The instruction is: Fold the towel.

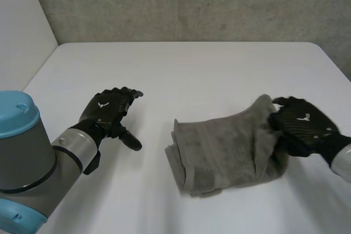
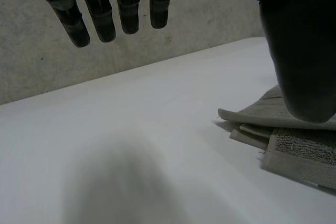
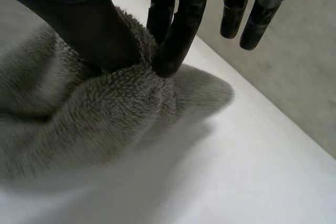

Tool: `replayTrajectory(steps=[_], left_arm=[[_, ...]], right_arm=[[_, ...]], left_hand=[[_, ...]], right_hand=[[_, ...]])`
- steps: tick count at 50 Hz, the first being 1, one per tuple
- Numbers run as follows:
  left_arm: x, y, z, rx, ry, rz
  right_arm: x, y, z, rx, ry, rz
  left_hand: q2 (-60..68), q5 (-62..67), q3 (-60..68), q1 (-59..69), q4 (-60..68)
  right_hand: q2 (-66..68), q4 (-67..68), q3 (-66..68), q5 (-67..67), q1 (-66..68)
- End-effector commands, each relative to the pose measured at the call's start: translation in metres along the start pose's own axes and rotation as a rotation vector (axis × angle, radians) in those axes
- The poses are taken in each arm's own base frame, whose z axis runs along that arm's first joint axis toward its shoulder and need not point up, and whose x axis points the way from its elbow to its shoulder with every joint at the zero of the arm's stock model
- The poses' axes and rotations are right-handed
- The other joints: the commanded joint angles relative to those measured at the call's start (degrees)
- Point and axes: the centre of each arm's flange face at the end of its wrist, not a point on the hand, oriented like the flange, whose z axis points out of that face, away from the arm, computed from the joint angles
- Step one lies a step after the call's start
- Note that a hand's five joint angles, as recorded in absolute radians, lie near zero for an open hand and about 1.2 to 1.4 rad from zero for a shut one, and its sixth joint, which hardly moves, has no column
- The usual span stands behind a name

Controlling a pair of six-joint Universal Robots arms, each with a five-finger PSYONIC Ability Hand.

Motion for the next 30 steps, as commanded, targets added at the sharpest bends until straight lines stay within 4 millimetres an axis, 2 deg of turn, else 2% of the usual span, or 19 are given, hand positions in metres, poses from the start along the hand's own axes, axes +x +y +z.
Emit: replayTrajectory(steps=[1, 2, 7, 10, 12, 23, 30], left_arm=[[0.0, 0.001, 0.0, -0.002, -0.001, 0.001], [0.0, 0.001, 0.0, -0.002, -0.001, 0.001], [0.0, 0.001, 0.0, -0.002, -0.001, 0.0], [0.0, 0.001, 0.0, -0.002, -0.002, 0.0], [0.0, 0.001, 0.0, -0.002, -0.004, 0.0], [0.001, 0.001, -0.001, -0.002, -0.002, 0.0], [0.001, 0.001, -0.001, -0.002, -0.004, 0.0]], right_arm=[[-0.052, -0.033, 0.004, 0.104, -0.168, -0.035], [-0.053, -0.033, 0.004, 0.104, -0.168, -0.035], [-0.086, -0.052, 0.007, 0.161, -0.227, -0.07], [-0.095, -0.057, 0.007, 0.177, -0.237, -0.087], [-0.114, -0.06, 0.008, 0.192, -0.266, -0.108], [-0.158, -0.054, 0.011, 0.172, -0.364, -0.124], [-0.17, -0.049, 0.013, 0.15, -0.359, -0.12]], left_hand=[[-3.2, -3.2, -2.8, -6.5, -3.2], [-3.2, -3.2, -2.8, -6.5, -3.2], [-3.2, -3.2, -2.8, -6.5, -3.2], [-3.2, -3.2, -2.8, -6.5, -3.2], [-3.2, -3.2, -2.8, -6.5, -3.2], [-3.2, -3.2, -2.8, -6.5, -3.2], [-3.2, -3.2, -2.8, -6.5, -3.2]], right_hand=[[3.1, -3.0, -0.3, 4.2, 9.3], [3.1, -3.0, -0.3, 4.2, 9.3], [3.1, -3.0, -0.3, 4.2, 9.3], [3.1, -3.0, -0.3, 4.2, 9.3], [3.1, -3.0, -0.3, 4.2, 9.3], [3.1, -3.0, -0.3, 4.2, 9.3], [3.1, -3.0, -0.3, 4.2, 9.3]])
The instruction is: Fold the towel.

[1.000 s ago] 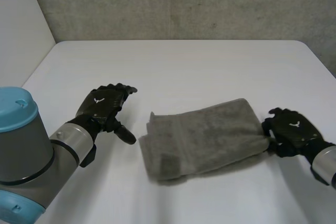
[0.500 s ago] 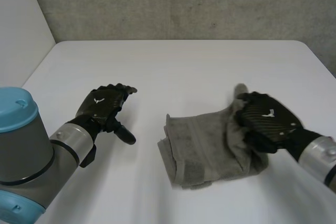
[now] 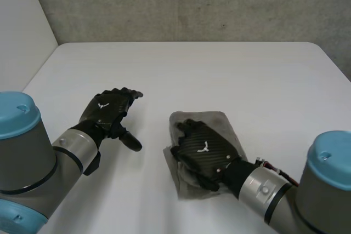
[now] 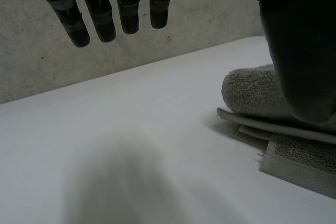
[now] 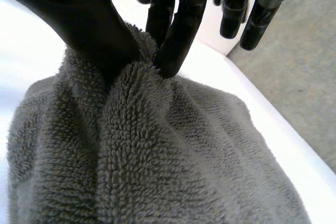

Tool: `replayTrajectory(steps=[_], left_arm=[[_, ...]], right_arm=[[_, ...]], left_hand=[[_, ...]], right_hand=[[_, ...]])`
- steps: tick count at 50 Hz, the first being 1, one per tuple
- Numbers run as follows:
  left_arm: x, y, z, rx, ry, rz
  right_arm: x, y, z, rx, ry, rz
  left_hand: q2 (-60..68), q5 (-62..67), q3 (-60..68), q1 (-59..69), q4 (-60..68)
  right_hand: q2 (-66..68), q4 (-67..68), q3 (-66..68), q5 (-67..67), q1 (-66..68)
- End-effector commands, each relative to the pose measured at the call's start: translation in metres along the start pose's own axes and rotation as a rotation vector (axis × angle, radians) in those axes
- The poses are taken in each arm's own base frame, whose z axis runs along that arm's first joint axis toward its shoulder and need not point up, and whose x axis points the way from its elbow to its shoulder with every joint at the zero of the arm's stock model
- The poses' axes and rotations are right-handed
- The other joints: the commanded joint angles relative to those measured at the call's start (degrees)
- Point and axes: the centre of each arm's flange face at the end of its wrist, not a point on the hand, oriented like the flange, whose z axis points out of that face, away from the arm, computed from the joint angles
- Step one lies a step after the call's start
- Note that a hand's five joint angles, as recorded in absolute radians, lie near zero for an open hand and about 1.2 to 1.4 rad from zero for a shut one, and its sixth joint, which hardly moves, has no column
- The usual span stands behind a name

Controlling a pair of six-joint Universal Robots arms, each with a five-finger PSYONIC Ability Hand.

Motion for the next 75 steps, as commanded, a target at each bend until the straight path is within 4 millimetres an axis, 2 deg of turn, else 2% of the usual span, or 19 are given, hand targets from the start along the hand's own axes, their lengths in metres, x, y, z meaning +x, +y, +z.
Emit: replayTrajectory(steps=[1, 2, 4, 5, 6, 8, 13, 16, 20, 24, 31, 47, 59, 67, 69, 71, 72, 74, 75], left_arm=[[0.0, 0.0, 0.0, 0.0, 0.0, 0.0], [0.0, 0.0, 0.0, 0.0, 0.0, 0.0], [0.0, 0.0, 0.0, 0.002, 0.0, 0.0], [0.0, -0.001, 0.0, 0.003, 0.0, 0.0], [0.0, -0.001, 0.0, 0.005, 0.0, 0.001], [0.0, -0.001, 0.001, 0.008, 0.0, 0.001], [0.001, -0.009, 0.004, 0.035, 0.002, 0.015], [0.004, -0.015, 0.006, 0.057, 0.004, 0.02], [0.009, -0.017, 0.01, 0.06, -0.001, 0.018], [0.032, -0.017, 0.012, 0.071, 0.019, 0.032], [0.051, -0.002, 0.02, 0.027, 0.024, 0.021], [0.084, 0.058, 0.027, -0.19, 0.08, -0.063], [0.083, 0.077, 0.024, -0.228, 0.031, -0.017], [0.082, 0.052, 0.021, -0.16, 0.025, 0.001], [0.082, 0.039, 0.019, -0.122, 0.027, -0.002], [0.081, 0.009, 0.015, -0.041, 0.03, -0.004], [0.081, 0.009, 0.015, -0.04, 0.03, -0.004], [0.075, -0.023, 0.011, 0.049, 0.016, -0.001], [0.075, -0.024, 0.011, 0.049, 0.015, -0.001]], right_arm=[[-0.013, 0.006, 0.007, -0.025, 0.003, 0.01], [-0.013, 0.006, 0.007, -0.025, 0.003, 0.01], [-0.012, 0.009, 0.008, -0.045, 0.025, 0.017], [-0.012, 0.009, 0.008, -0.045, 0.025, 0.017], [-0.007, 0.009, 0.009, -0.052, 0.047, 0.025], [-0.004, 0.008, 0.008, -0.052, 0.063, 0.044], [0.012, -0.013, 0.0, 0.005, 0.112, 0.131], [0.038, -0.024, -0.012, 0.027, 0.183, 0.209], [0.068, -0.026, -0.022, 0.008, 0.21, 0.32], [0.078, -0.027, -0.027, -0.023, 0.178, 0.378], [0.118, -0.011, -0.035, -0.061, 0.225, 0.437], [0.106, 0.075, 0.004, -0.221, 0.139, 0.518], [0.108, 0.088, 0.009, -0.246, 0.158, 0.374], [0.117, 0.072, 0.004, -0.225, 0.194, 0.339], [0.125, 0.042, -0.005, -0.168, 0.225, 0.297], [0.128, 0.027, -0.009, -0.14, 0.237, 0.288], [0.128, 0.027, -0.009, -0.14, 0.237, 0.288], [0.139, 0.0, -0.017, -0.078, 0.276, 0.284], [0.139, 0.0, -0.017, -0.078, 0.277, 0.284]], left_hand=[[-3.2, -3.2, -2.8, -6.5, -3.2], [-3.2, -3.2, -2.8, -6.5, -3.2], [-3.2, -3.2, -2.8, -6.5, -3.2], [-3.2, -3.2, -2.8, -6.5, -3.2], [-3.2, -3.2, -2.8, -6.5, -3.2], [-3.2, -3.2, -2.8, -6.5, -3.2], [-3.2, -3.2, -2.8, -6.5, -3.2], [-3.2, -3.2, -2.8, -6.5, -3.2], [-3.2, -3.2, -2.8, -6.5, -3.2], [-3.2, -3.2, -2.8, -6.5, -3.2], [-3.2, -3.2, -2.8, -6.5, -3.2], [-3.2, -3.2, -2.8, -6.5, -3.2], [-3.2, -3.2, -2.8, -6.5, -3.2], [-3.2, -3.2, -2.8, -6.5, -3.2], [-3.4, -3.2, -2.8, -6.7, -3.2], [-3.4, -3.2, -2.8, -6.7, -3.2], [-3.4, -3.2, -2.8, -6.7, -3.2], [-3.4, -3.2, -2.8, -6.7, -3.2], [-3.4, -3.2, -2.8, -6.7, -3.2]], right_hand=[[3.1, -3.0, -0.3, 4.2, 8.5], [3.1, -3.0, -0.3, 4.2, 8.5], [-49.1, -3.0, -0.3, -47.9, -43.6], [-49.4, -3.0, -0.3, -48.2, -43.9], [-74.5, -3.0, -0.3, -65.8, -69.1], [-76.9, -3.0, -0.3, -65.8, -71.5], [-76.9, -3.0, -0.3, -65.8, -71.5], [-76.9, -3.0, -0.3, -65.8, -71.5], [-76.9, -3.0, -0.3, -65.8, -71.5], [-76.9, -3.0, -0.3, -65.8, -71.5], [-76.9, -3.0, -0.3, -65.8, -71.5], [-76.9, -3.0, -0.3, -65.8, -71.5], [-76.9, -3.0, -0.3, -65.8, -71.5], [-76.9, -3.0, -0.3, -65.8, -71.5], [-76.9, -3.0, -0.3, -65.8, -71.5], [-76.9, -3.0, -0.3, -65.8, -71.5], [-76.9, -3.0, -0.3, -65.8, -71.5], [-76.9, -3.0, -0.3, -65.8, -71.5], [-76.9, -3.0, -0.3, -65.8, -71.5]])
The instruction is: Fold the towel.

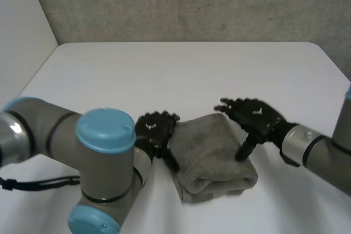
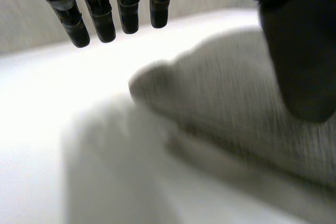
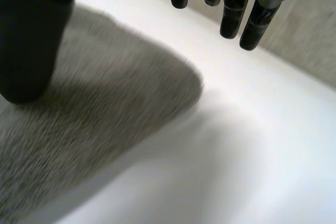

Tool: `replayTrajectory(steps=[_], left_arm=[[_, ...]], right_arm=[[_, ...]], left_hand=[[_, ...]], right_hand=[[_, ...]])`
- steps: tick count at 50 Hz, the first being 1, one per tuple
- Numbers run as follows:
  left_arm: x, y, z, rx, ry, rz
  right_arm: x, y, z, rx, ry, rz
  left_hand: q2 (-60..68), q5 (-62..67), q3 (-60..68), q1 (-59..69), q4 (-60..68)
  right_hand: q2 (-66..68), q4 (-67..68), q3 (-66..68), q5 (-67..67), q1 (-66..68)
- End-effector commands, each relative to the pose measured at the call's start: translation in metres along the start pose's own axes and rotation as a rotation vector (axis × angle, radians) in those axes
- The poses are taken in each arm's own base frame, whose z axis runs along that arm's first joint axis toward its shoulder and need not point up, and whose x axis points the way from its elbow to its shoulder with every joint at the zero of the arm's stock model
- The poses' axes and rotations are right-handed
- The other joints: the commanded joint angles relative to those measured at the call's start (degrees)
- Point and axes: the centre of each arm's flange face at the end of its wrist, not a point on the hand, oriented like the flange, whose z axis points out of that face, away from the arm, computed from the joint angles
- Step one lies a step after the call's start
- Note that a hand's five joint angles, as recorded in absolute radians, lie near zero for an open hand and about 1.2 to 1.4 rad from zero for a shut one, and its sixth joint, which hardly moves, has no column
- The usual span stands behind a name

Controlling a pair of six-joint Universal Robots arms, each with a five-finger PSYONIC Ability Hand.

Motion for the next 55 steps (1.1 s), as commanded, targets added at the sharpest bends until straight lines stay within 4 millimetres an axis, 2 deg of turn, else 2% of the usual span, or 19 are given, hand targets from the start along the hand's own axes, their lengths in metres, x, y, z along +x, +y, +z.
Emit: replayTrajectory(steps=[1, 2, 3, 4, 5, 7, 8, 9, 10, 12, 13, 15, 17, 21, 24, 28, 34, 41, 55], left_arm=[[-0.011, -0.071, -0.019, 0.199, -0.022, 0.004], [-0.011, -0.071, -0.019, 0.199, -0.022, 0.004], [-0.017, -0.087, -0.024, 0.242, -0.039, 0.012], [-0.023, -0.1, -0.029, 0.283, -0.053, 0.017], [-0.023, -0.1, -0.029, 0.284, -0.053, 0.017], [-0.034, -0.125, -0.039, 0.359, -0.081, 0.018], [-0.034, -0.126, -0.039, 0.36, -0.081, 0.018], [-0.041, -0.136, -0.043, 0.391, -0.1, 0.012], [-0.041, -0.136, -0.043, 0.391, -0.101, 0.012], [-0.058, -0.151, -0.047, 0.427, -0.149, 0.005], [-0.059, -0.151, -0.047, 0.427, -0.149, 0.004], [-0.075, -0.159, -0.05, 0.426, -0.197, -0.002], [-0.082, -0.163, -0.051, 0.422, -0.209, -0.007], [-0.088, -0.17, -0.053, 0.409, -0.187, -0.007], [-0.091, -0.175, -0.055, 0.378, -0.134, -0.005], [-0.107, -0.176, -0.055, 0.322, -0.114, -0.061], [-0.115, -0.178, -0.051, 0.312, -0.102, -0.117], [-0.115, -0.177, -0.05, 0.311, -0.101, -0.119], [-0.115, -0.173, -0.05, 0.301, -0.108, -0.124]], right_arm=[[0.007, -0.064, -0.029, 0.147, 0.074, 0.0], [0.011, -0.08, -0.038, 0.176, 0.116, 0.004], [0.011, -0.08, -0.039, 0.176, 0.117, 0.004], [0.015, -0.092, -0.046, 0.2, 0.16, 0.003], [0.019, -0.103, -0.053, 0.22, 0.206, -0.006], [0.023, -0.112, -0.058, 0.239, 0.251, -0.017], [0.023, -0.112, -0.059, 0.239, 0.251, -0.017], [0.027, -0.12, -0.063, 0.257, 0.295, -0.027], [0.032, -0.127, -0.067, 0.272, 0.339, -0.033], [0.036, -0.133, -0.07, 0.285, 0.379, -0.038], [0.039, -0.14, -0.073, 0.301, 0.412, -0.042], [0.043, -0.145, -0.075, 0.312, 0.443, -0.04], [0.047, -0.15, -0.077, 0.326, 0.472, -0.035], [0.062, -0.163, -0.083, 0.364, 0.571, -0.008], [0.066, -0.165, -0.084, 0.37, 0.595, 0.007], [0.071, -0.164, -0.081, 0.366, 0.616, 0.028], [0.071, -0.152, -0.071, 0.314, 0.598, 0.049], [0.071, -0.139, -0.065, 0.266, 0.586, 0.067], [0.068, -0.14, -0.063, 0.272, 0.546, 0.066]], left_hand=[[-3.2, -3.2, -2.8, -6.7, -3.2], [-3.2, -3.2, -2.8, -6.7, -3.2], [-3.2, -3.2, -2.8, -6.7, -3.2], [-3.2, -3.2, -2.8, -6.7, -3.2], [-3.2, -3.2, -2.8, -6.7, -3.2], [-3.2, -3.2, -2.8, -6.7, -3.2], [-3.2, -3.2, -2.8, -6.7, -3.2], [-3.2, -3.2, -2.8, -6.7, -3.2], [-3.2, -3.2, -2.8, -6.7, -3.2], [-3.2, -3.2, -2.8, -6.7, -3.2], [-3.2, -3.2, -2.8, -6.7, -3.2], [-3.2, -3.2, -2.8, -6.7, -3.2], [-3.2, -3.2, -2.8, -6.7, -3.2], [-3.2, -3.2, -2.8, -6.7, -3.2], [-3.2, -3.2, -2.8, -6.7, -3.2], [-3.2, -3.2, -2.8, -6.7, -3.2], [-3.2, -3.2, -2.8, -6.7, -3.2], [-3.2, -3.2, -2.8, -6.7, -3.2], [-3.2, -3.2, -2.8, -6.7, -3.2]], right_hand=[[-4.9, -3.0, -0.3, -3.7, -5.4], [-4.9, -3.0, -0.3, -3.7, -5.4], [-4.9, -3.0, -0.3, -3.7, -5.4], [-4.9, -3.0, -0.3, -3.7, -5.4], [-4.9, -3.0, -0.3, -3.7, -5.4], [-4.9, -3.0, -0.3, -3.7, -5.4], [-4.9, -3.0, -0.3, -3.7, -5.4], [-4.9, -3.0, -0.3, -3.7, -5.4], [-4.9, -3.0, -0.3, -3.7, -5.4], [-4.9, -3.0, -0.3, -3.7, -5.4], [-4.9, -3.0, -0.3, -3.7, -5.4], [-4.9, -3.0, -0.3, -3.7, -5.4], [-4.9, -3.0, -0.3, -3.7, -5.4], [-4.9, -3.0, -0.3, -3.7, -5.4], [-4.9, -3.0, -0.3, -3.7, -5.4], [-4.9, -3.0, -0.3, -3.7, -5.4], [-4.9, -3.0, -0.3, -3.7, -5.4], [-4.9, -3.0, -0.3, -3.7, -5.4], [-4.9, -3.0, -0.3, -3.7, -5.4]])
